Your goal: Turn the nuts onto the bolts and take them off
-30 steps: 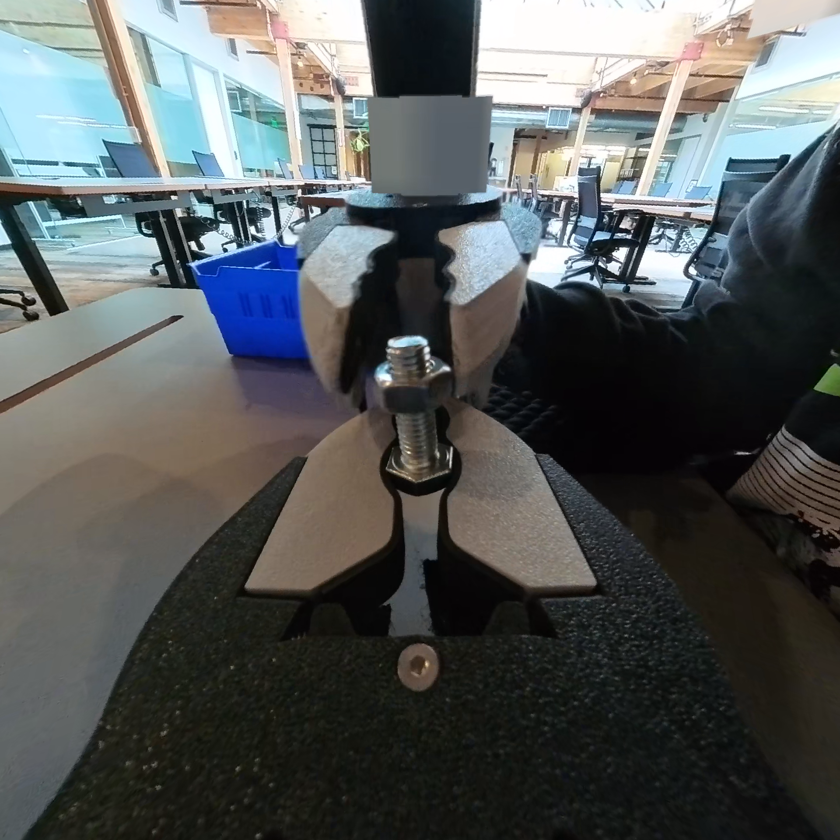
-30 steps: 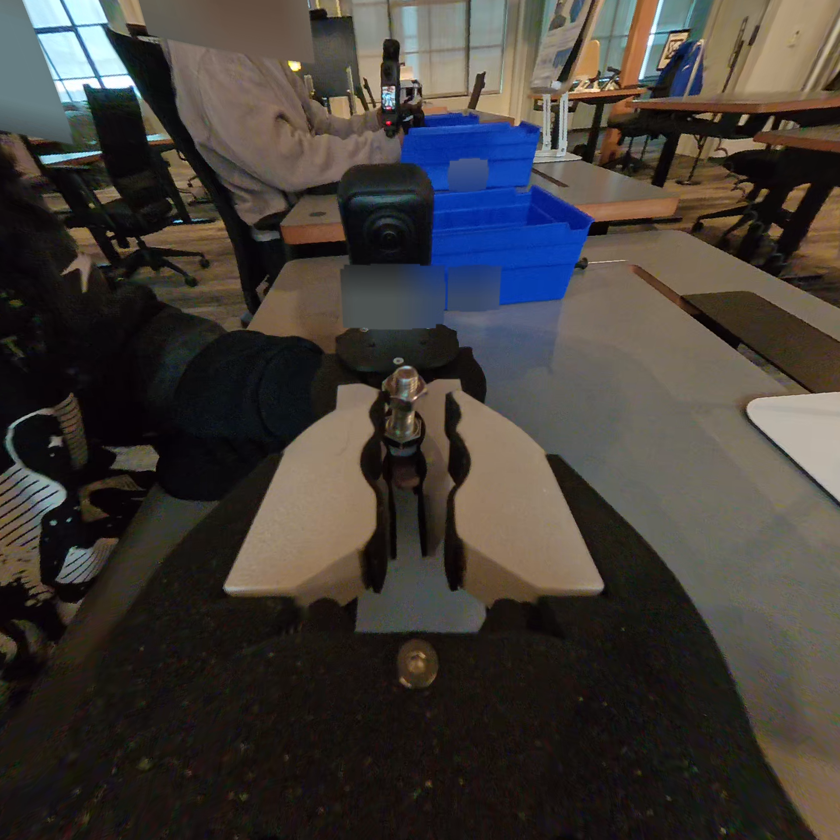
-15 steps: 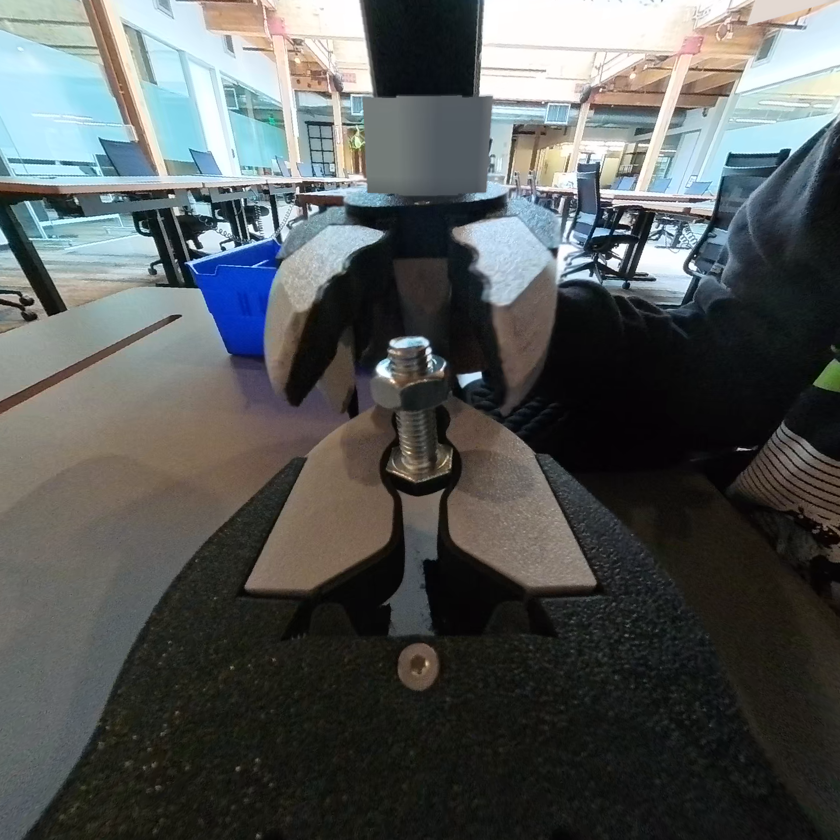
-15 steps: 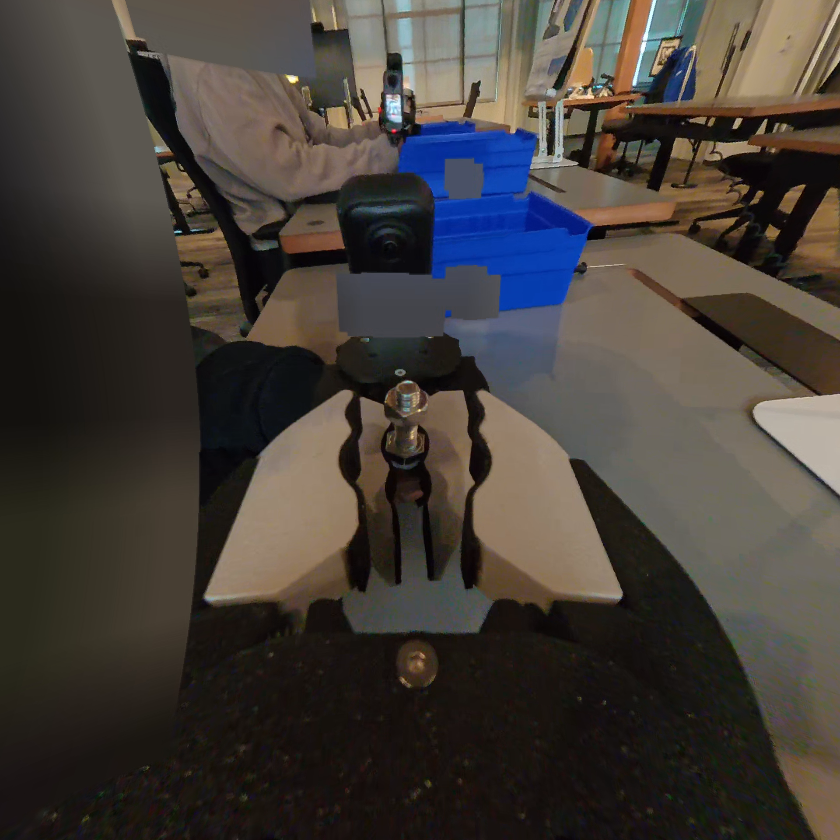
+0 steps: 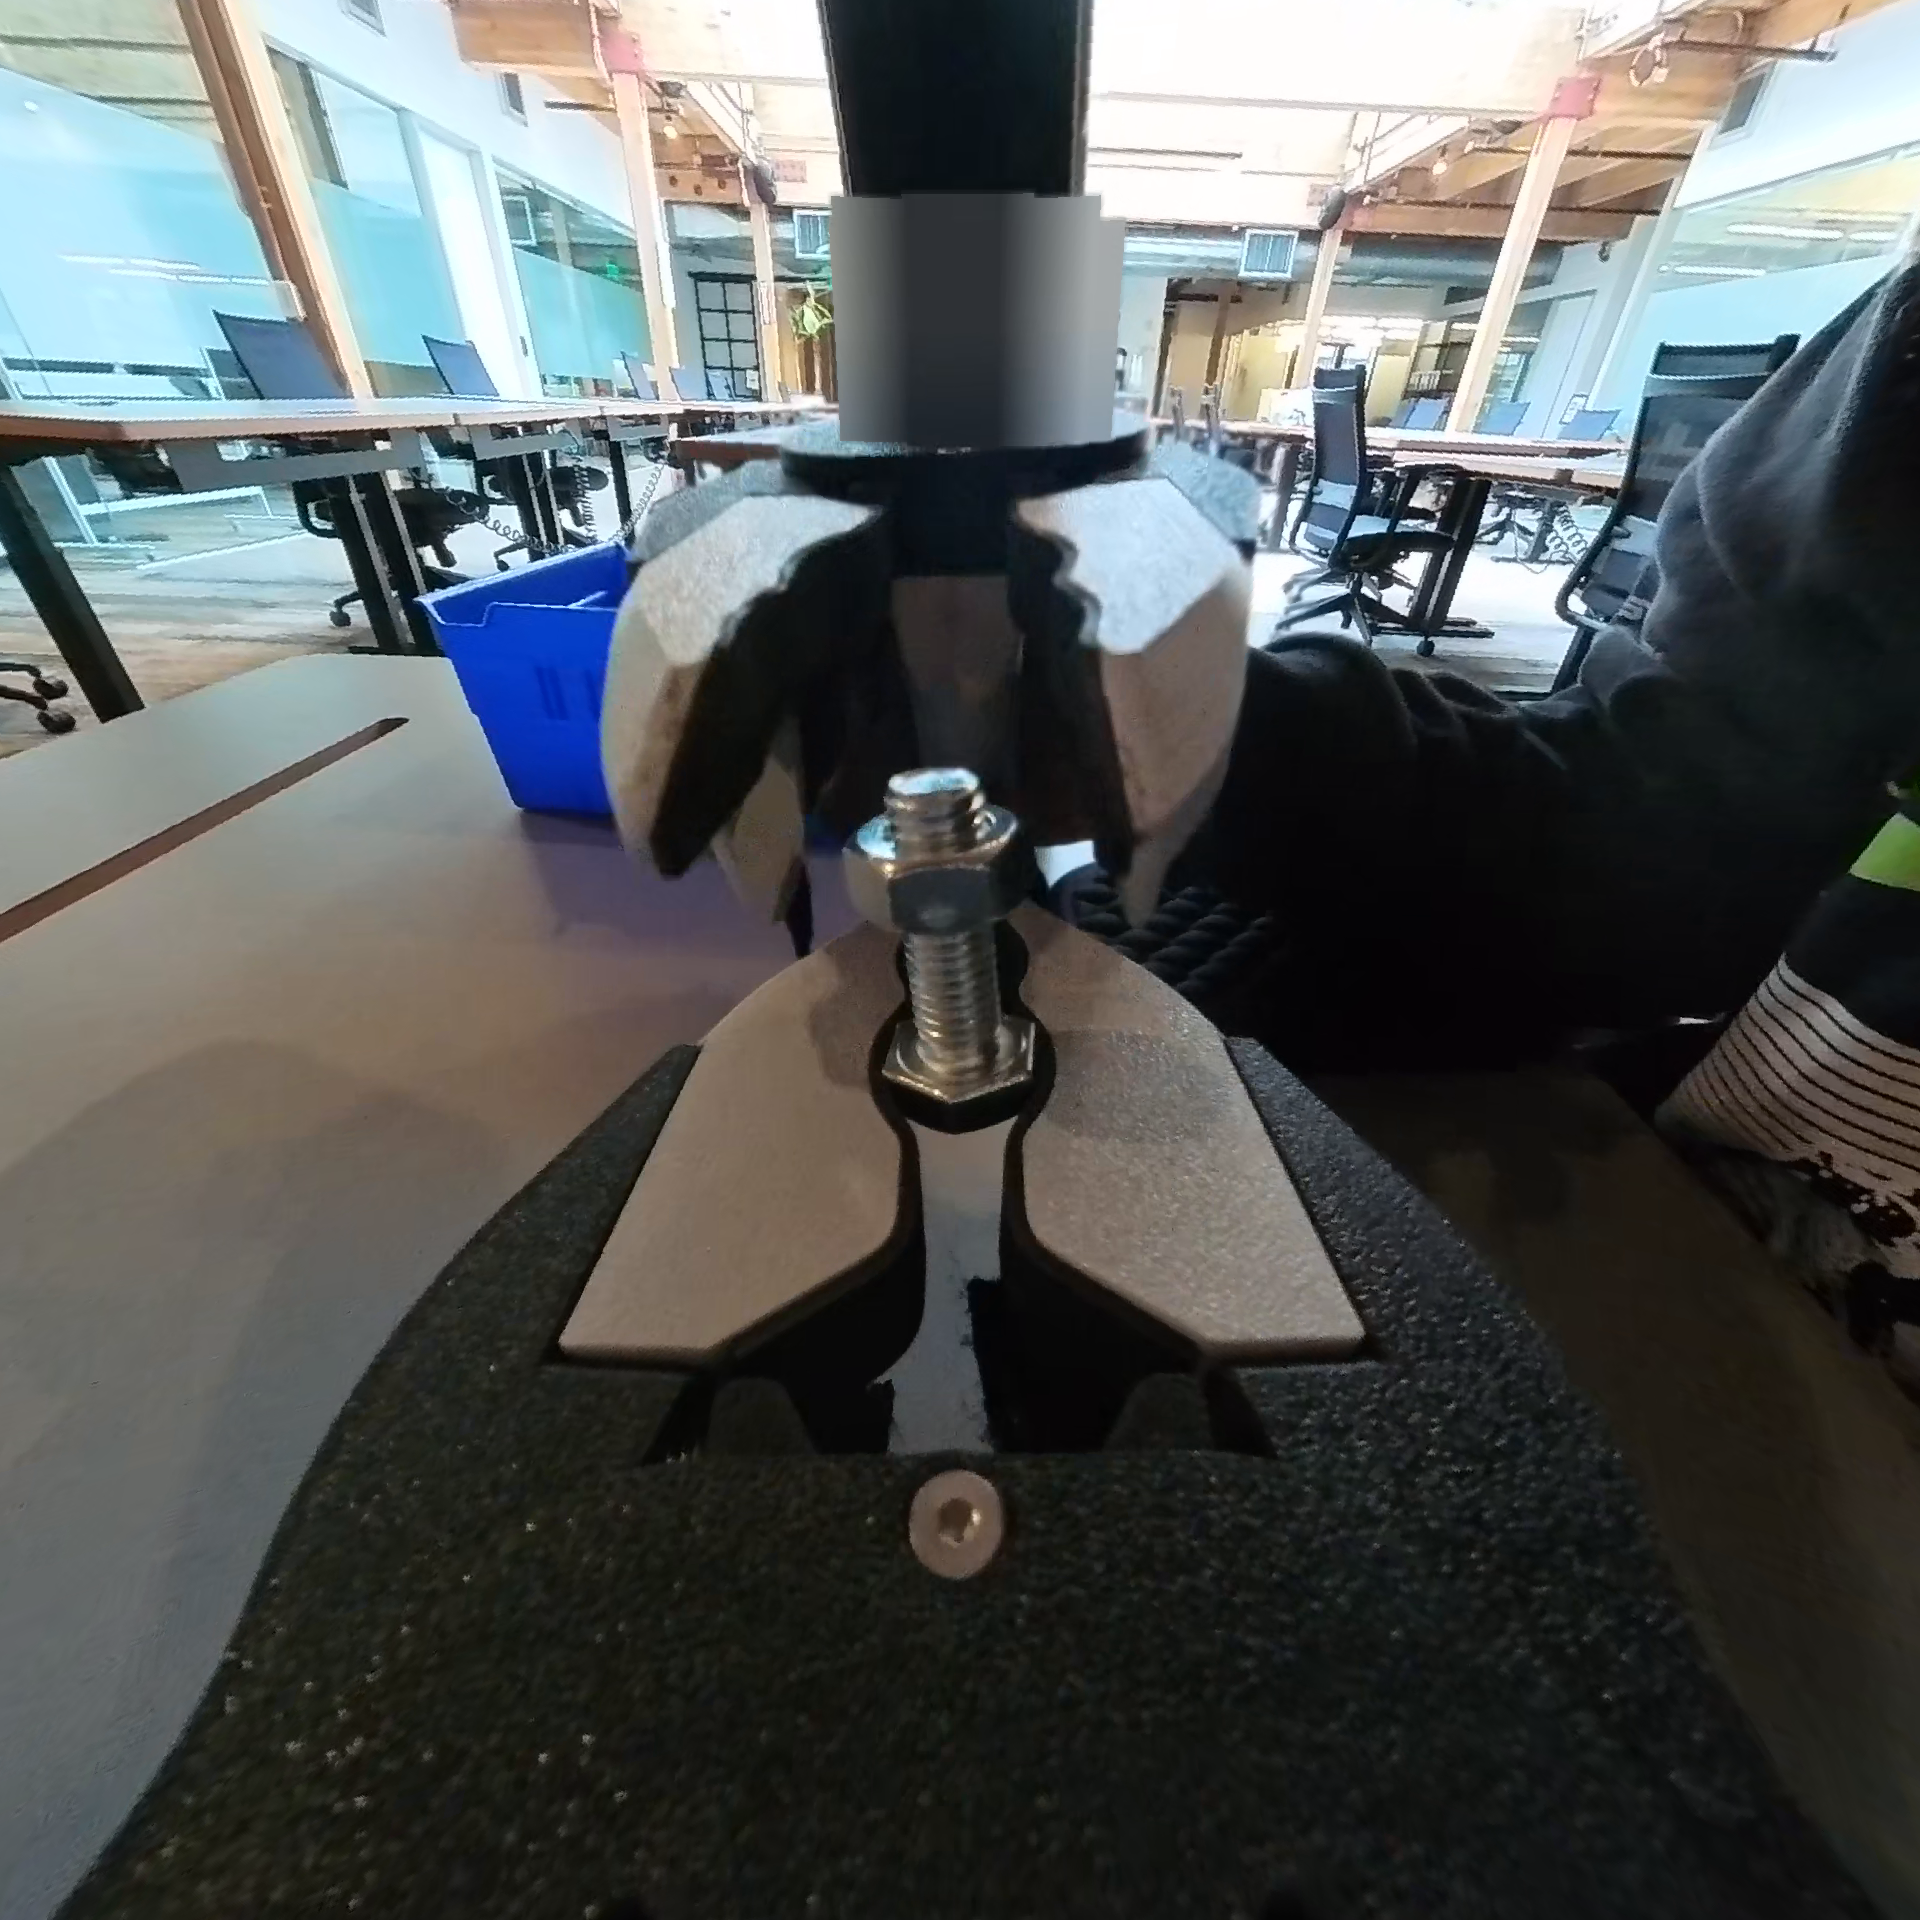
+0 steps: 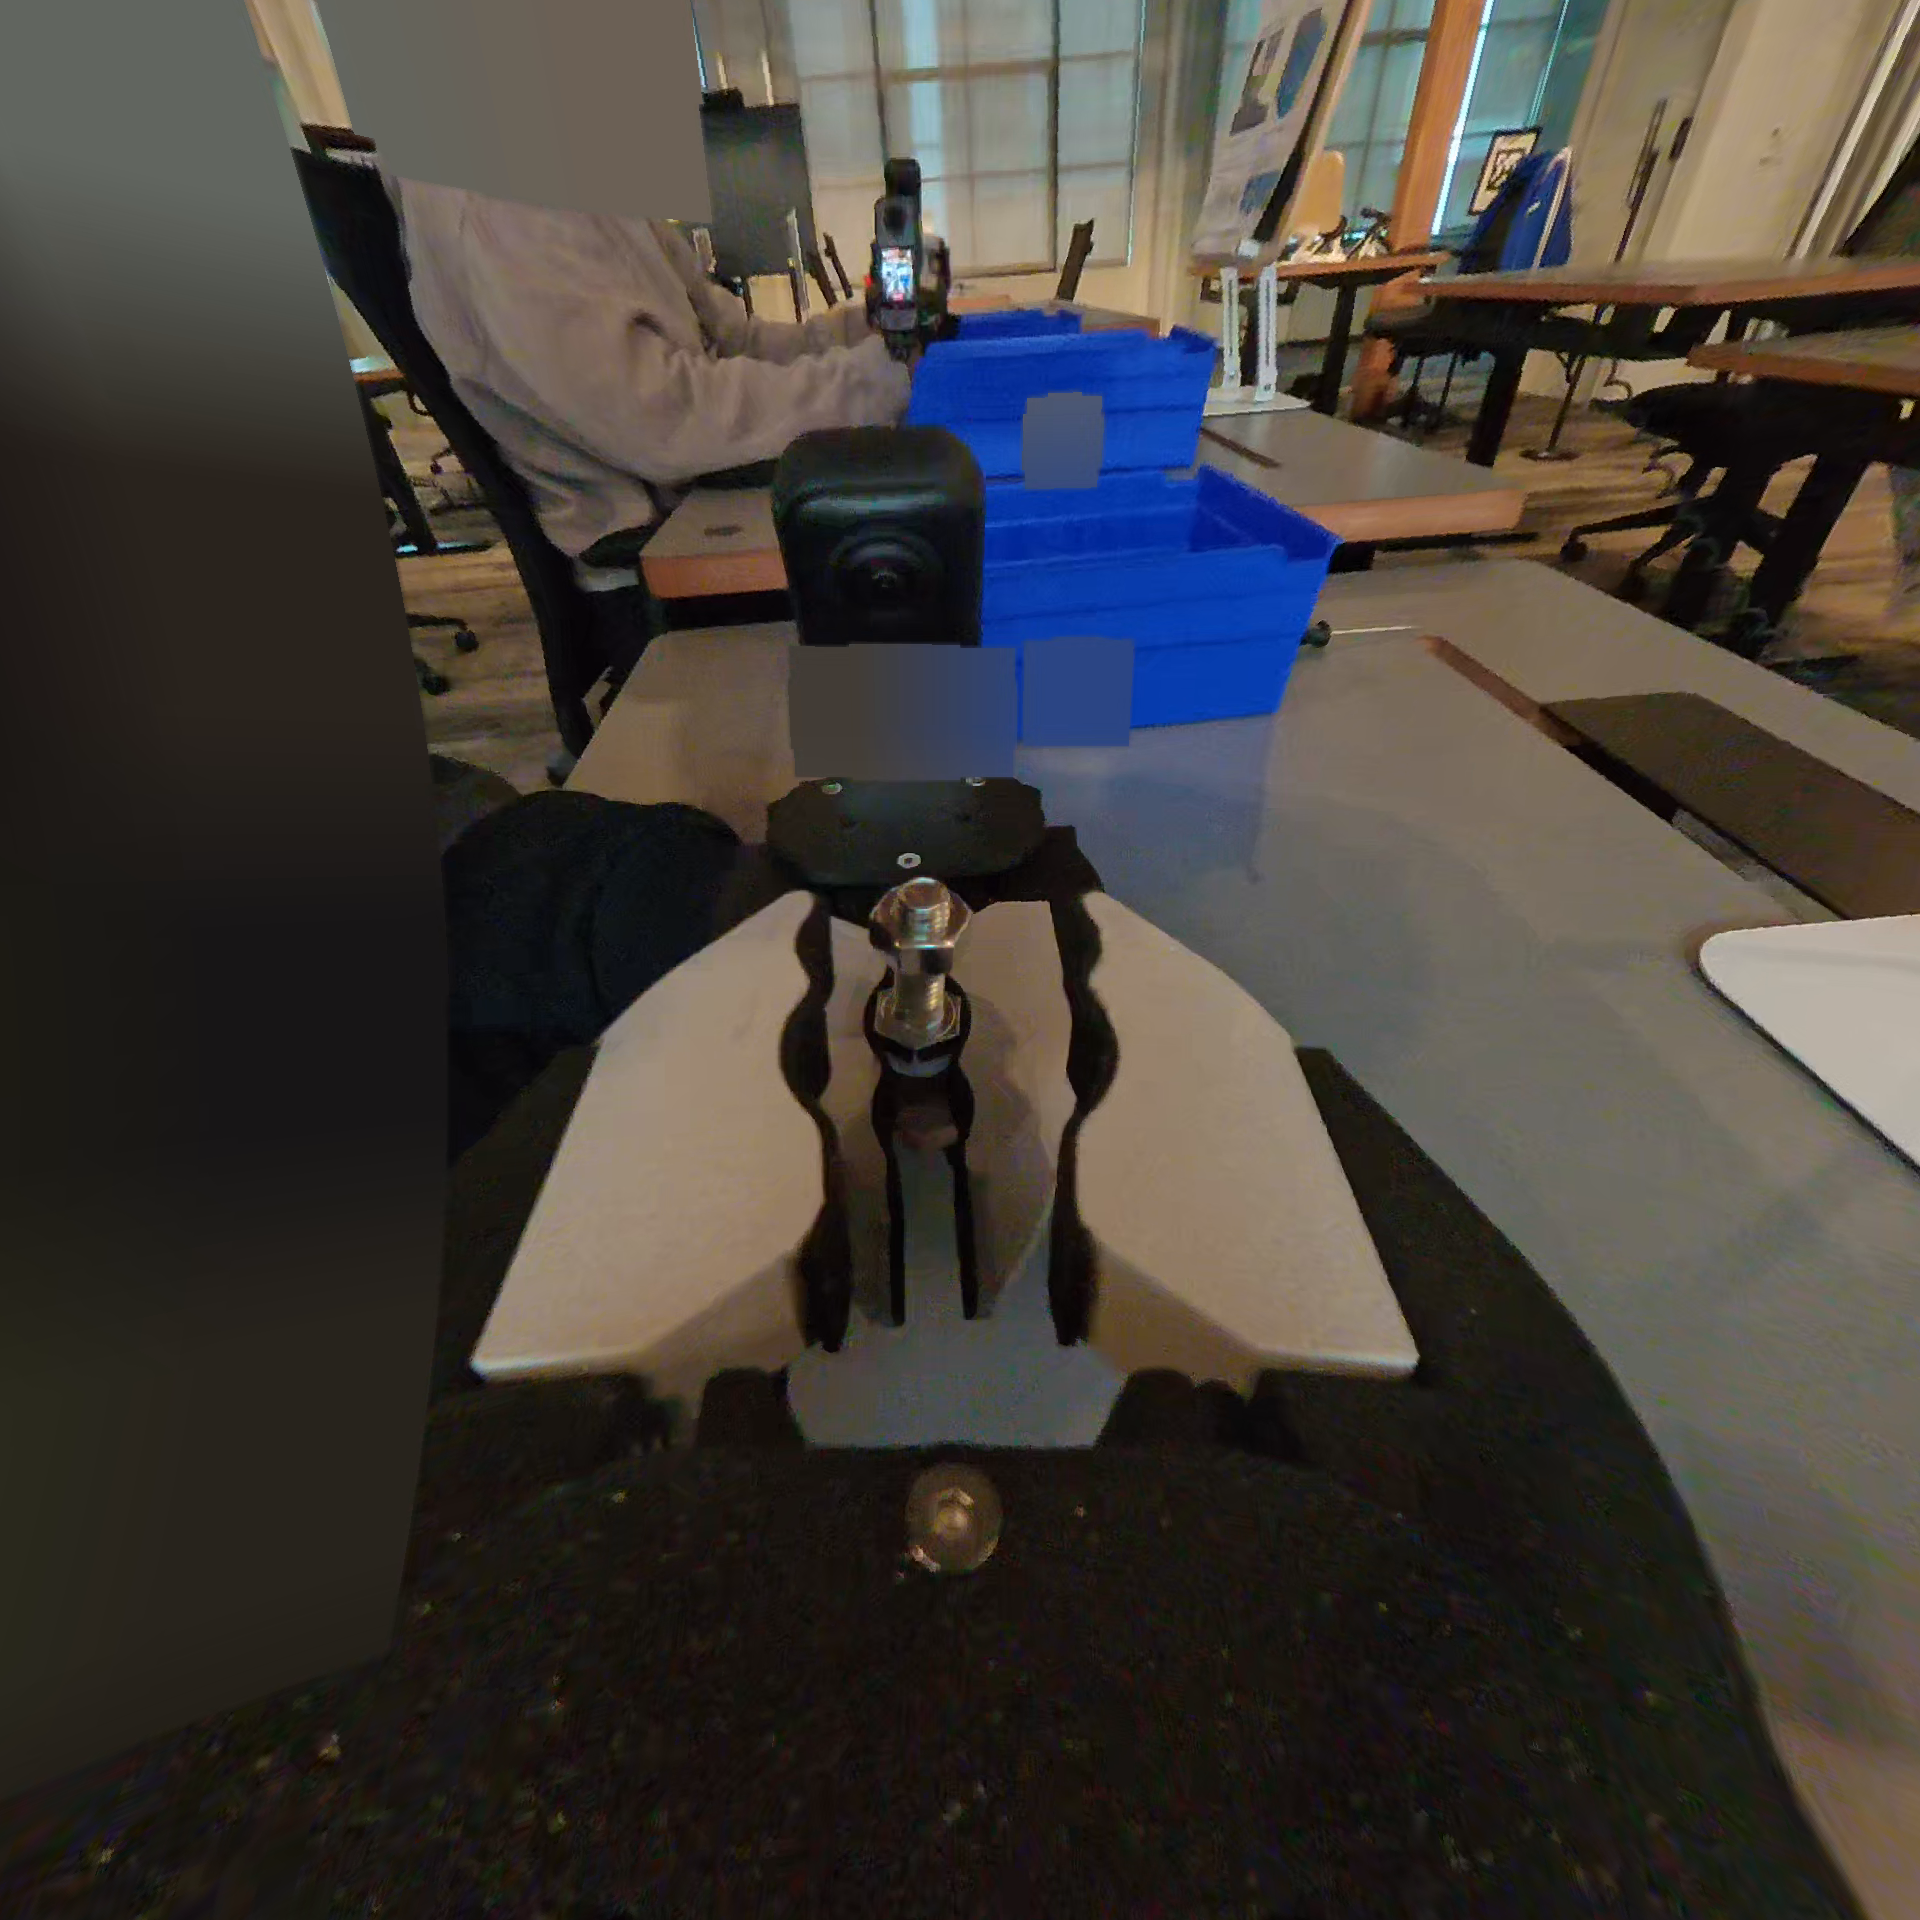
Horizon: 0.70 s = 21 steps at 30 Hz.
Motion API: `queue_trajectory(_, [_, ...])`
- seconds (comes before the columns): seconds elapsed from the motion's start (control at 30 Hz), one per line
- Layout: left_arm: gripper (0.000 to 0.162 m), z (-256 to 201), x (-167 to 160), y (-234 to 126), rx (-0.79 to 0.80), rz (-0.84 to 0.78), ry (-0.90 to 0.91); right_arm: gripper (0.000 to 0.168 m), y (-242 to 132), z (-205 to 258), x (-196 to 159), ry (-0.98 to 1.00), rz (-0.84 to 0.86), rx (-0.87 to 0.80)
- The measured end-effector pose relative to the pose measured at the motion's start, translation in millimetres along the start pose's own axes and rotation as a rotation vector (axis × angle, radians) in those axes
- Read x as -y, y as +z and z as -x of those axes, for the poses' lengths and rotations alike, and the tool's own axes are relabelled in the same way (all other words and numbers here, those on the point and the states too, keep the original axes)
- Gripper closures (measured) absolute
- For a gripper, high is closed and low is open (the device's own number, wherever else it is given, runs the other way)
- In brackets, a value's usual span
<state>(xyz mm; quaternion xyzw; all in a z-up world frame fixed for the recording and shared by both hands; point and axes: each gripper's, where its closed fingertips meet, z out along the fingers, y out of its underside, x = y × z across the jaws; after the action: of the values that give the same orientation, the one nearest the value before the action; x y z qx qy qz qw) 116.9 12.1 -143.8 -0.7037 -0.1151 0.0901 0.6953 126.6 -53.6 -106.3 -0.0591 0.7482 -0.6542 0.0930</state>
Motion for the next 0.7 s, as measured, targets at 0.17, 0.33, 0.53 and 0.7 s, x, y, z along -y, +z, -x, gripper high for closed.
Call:
queue_trajectory(0.17, [0.15,0.4,0.1,-0.1,0.001,-0.001,-0.002,0.14,-3.6,-2.1,-3.8,0.013,0.017,0.006])
queue_trajectory(0.33, [0.151,0.8,2.1,-1.5,0.002,-0.011,-0.004,0.168,-23.9,-13.3,5.2,0.005,-0.036,-0.043])
queue_trajectory(0.53, [0.15,-0.7,0.2,0.1,-0.005,0.001,0.001,0.127,-2.5,1.1,-0.3,0.003,-0.003,0.018])
queue_trajectory(0.7, [0.15,-1.3,0.5,0.2,-0.007,0.0,0.001,0.133,-3.9,-4.1,-3.5,0.014,0.013,-0.005])
